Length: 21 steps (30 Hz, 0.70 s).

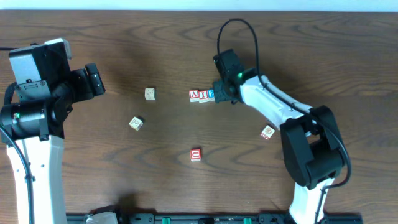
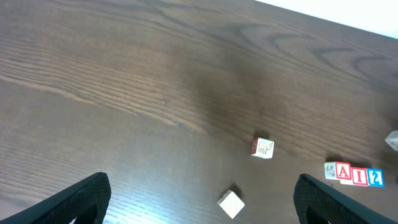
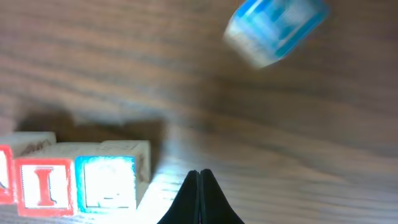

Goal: Spell out Ai2

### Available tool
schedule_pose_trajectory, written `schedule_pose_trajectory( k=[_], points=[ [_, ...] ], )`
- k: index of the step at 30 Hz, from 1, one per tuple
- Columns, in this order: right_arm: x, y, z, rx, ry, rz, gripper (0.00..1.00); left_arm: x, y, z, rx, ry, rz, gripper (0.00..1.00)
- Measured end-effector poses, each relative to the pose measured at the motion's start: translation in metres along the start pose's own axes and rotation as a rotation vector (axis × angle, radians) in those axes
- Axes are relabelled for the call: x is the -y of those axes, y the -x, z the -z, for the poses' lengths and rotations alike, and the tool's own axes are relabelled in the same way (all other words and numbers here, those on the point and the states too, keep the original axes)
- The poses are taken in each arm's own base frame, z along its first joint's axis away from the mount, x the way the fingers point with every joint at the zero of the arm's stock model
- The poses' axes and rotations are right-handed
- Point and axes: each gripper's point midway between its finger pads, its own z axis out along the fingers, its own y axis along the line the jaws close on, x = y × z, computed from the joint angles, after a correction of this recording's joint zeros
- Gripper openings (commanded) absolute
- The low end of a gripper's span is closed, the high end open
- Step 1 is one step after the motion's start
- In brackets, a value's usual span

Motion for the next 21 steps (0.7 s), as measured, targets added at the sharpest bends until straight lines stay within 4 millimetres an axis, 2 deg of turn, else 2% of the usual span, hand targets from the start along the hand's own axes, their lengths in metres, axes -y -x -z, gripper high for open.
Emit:
schedule_pose_trajectory(
  k=[3, 6, 8, 10, 11, 12, 16, 18, 21],
  points=[
    [0.011, 0.036, 0.025, 0.051, -0.016, -0.028, 0.01, 0.0, -0.002, 0.0, -0.008, 0.0, -0.001, 0.95],
    [0.018, 0.062, 0.056, 0.102, -0.02, -0.025, 0.01, 0.003, -0.003, 0.0, -0.012, -0.017, -0.015, 0.96],
    [0.02, 0.074, 0.091, 0.149, -0.016, -0.01, 0.01, 0.009, -0.003, 0.002, -0.011, -0.051, -0.029, 0.96],
    [0.024, 0.076, 0.14, 0.2, -0.007, 0.002, 0.01, 0.016, -0.002, 0.013, 0.012, -0.091, -0.045, 0.96],
    [0.026, 0.074, 0.154, 0.211, -0.004, 0.004, 0.01, 0.018, -0.003, 0.018, 0.021, -0.103, -0.054, 0.96],
    [0.03, 0.069, 0.177, 0.226, -0.003, 0.009, 0.01, 0.021, -0.002, 0.026, 0.04, -0.115, -0.063, 0.96],
    [0.043, 0.047, 0.256, 0.327, 0.021, 0.013, 0.01, 0.036, -0.002, 0.078, 0.17, -0.18, -0.146, 0.96],
    [0.047, 0.031, 0.281, 0.373, 0.038, 0.014, 0.01, 0.047, -0.007, 0.101, 0.219, -0.217, -0.193, 0.95],
    [0.05, -0.008, 0.312, 0.433, 0.072, 0.028, 0.02, 0.064, -0.022, 0.131, 0.267, -0.278, -0.278, 0.95]
  ],
)
